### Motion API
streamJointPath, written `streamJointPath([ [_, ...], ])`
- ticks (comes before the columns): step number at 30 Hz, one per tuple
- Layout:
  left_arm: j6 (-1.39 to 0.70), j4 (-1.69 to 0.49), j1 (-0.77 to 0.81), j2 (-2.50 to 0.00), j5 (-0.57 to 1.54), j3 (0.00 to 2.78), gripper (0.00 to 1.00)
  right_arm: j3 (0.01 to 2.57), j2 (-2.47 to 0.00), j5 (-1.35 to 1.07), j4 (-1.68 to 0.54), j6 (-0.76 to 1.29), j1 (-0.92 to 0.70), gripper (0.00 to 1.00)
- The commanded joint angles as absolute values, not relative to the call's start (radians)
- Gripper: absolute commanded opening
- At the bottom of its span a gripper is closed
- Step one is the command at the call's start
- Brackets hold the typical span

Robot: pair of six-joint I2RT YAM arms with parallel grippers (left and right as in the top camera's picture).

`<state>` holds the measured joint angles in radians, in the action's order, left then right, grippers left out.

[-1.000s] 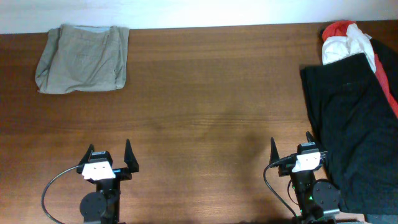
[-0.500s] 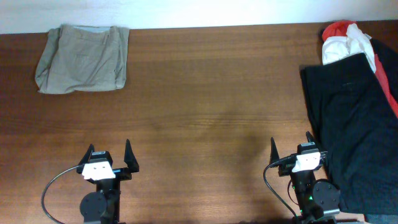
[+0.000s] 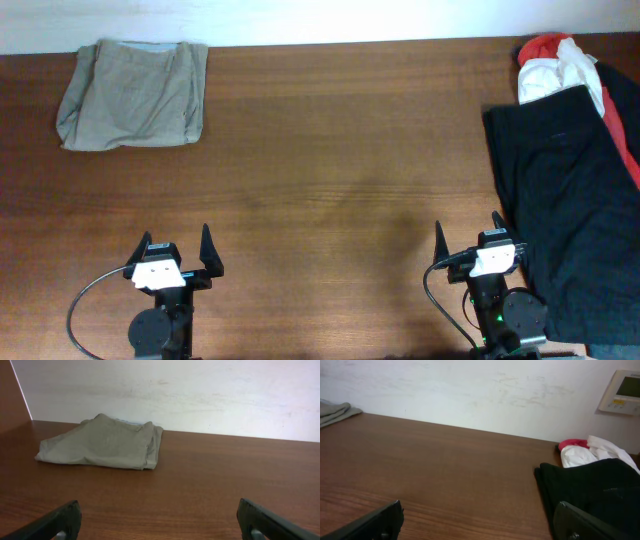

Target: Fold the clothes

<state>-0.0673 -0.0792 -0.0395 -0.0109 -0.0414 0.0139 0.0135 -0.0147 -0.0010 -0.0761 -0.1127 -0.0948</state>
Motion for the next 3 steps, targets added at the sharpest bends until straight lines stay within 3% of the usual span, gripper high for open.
streamJointPath([
  [1,-0.051,-0.078,-0.037,-0.005,-0.049,0.009,0.99,0.006,-0.003,-0.011,-0.078,-0.119,-0.104,0.99],
  [3,-0.051,-0.078,-0.037,-0.005,-0.049,0.009,0.99,0.006,-0.003,-0.011,-0.078,-0.119,-0.104,0.99],
])
